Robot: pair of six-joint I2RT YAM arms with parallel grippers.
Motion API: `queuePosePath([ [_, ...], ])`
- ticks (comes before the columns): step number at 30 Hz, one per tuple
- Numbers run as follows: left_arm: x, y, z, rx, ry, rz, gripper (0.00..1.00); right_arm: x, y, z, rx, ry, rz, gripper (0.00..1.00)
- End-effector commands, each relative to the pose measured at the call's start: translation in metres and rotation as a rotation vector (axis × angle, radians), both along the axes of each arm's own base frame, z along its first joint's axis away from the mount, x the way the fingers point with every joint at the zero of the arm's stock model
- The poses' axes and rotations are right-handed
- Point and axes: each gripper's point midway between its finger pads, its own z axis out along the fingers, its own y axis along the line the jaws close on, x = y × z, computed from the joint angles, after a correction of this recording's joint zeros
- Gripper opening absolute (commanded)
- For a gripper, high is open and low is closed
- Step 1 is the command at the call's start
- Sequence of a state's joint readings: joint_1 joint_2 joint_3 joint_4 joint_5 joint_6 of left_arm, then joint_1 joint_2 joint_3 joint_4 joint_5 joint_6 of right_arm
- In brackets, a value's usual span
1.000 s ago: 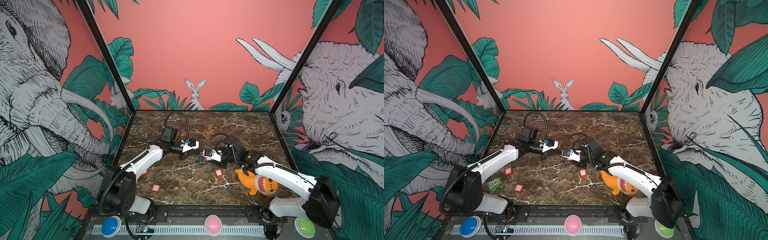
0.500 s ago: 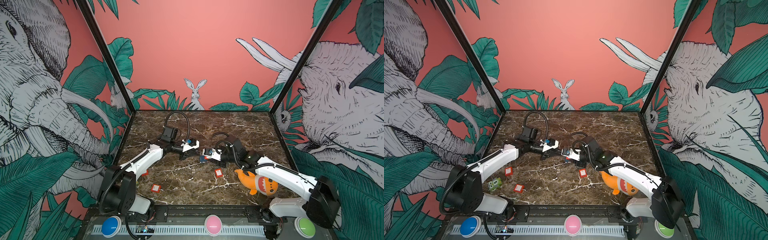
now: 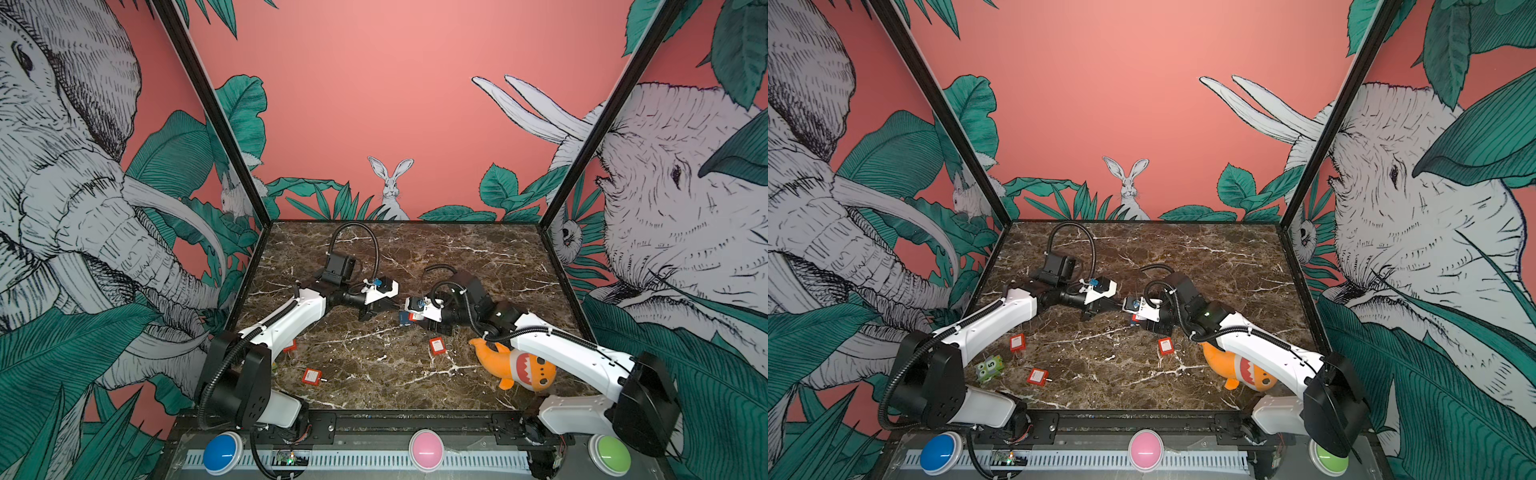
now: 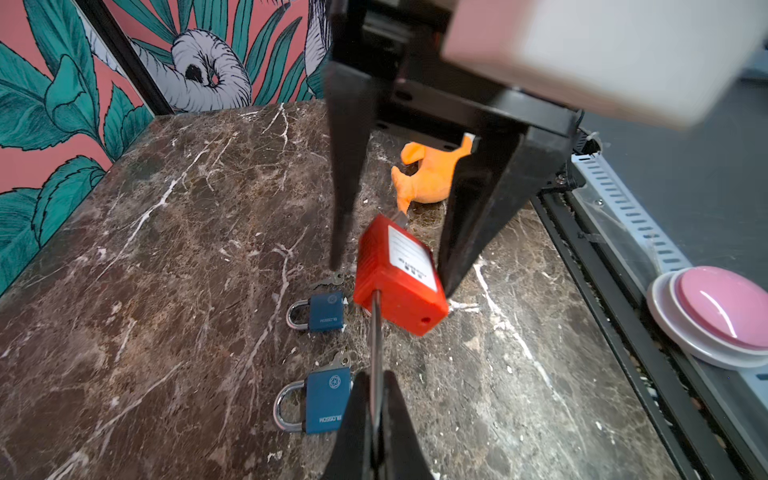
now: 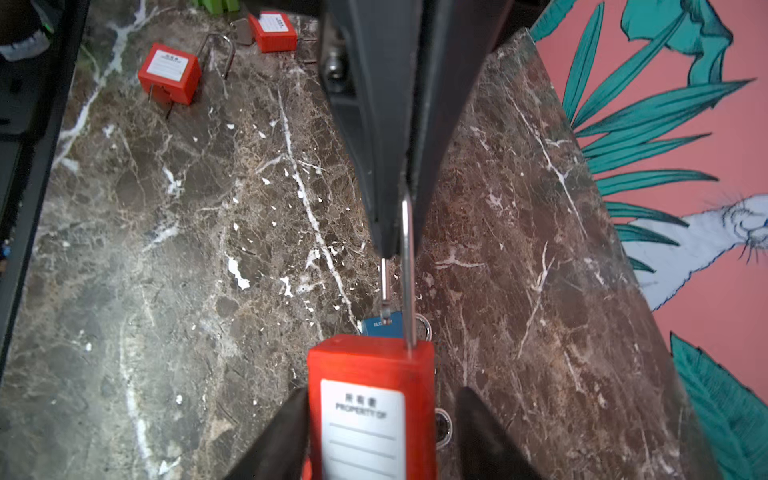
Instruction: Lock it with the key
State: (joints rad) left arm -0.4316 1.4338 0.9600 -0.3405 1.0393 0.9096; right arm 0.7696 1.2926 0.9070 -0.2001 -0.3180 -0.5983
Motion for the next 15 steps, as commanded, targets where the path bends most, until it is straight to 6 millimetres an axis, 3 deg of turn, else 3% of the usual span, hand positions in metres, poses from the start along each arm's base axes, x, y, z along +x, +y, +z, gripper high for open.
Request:
queuePosePath([
  [1, -0.012, -0.002, 0.012, -0.053, 0.004, -0.049, 0.00, 0.005, 0.000, 0.024, 0.049, -0.037, -0.020, 0.73],
  [6, -0.010, -0.005, 0.019, -0.093, -0.010, -0.062, 0.00, 0.002, -0.017, 0.018, 0.021, 0.065, -0.036, 0.77],
  [9, -0.011, -0.008, 0.024, -0.111, -0.034, -0.067, 0.00, 0.003, -0.025, 0.013, -0.028, 0.162, -0.044, 0.71],
  [15, -0.022, -0.014, 0.030, -0.116, -0.073, -0.093, 0.00, -0.004, -0.022, 0.011, -0.016, 0.172, 0.002, 0.59],
])
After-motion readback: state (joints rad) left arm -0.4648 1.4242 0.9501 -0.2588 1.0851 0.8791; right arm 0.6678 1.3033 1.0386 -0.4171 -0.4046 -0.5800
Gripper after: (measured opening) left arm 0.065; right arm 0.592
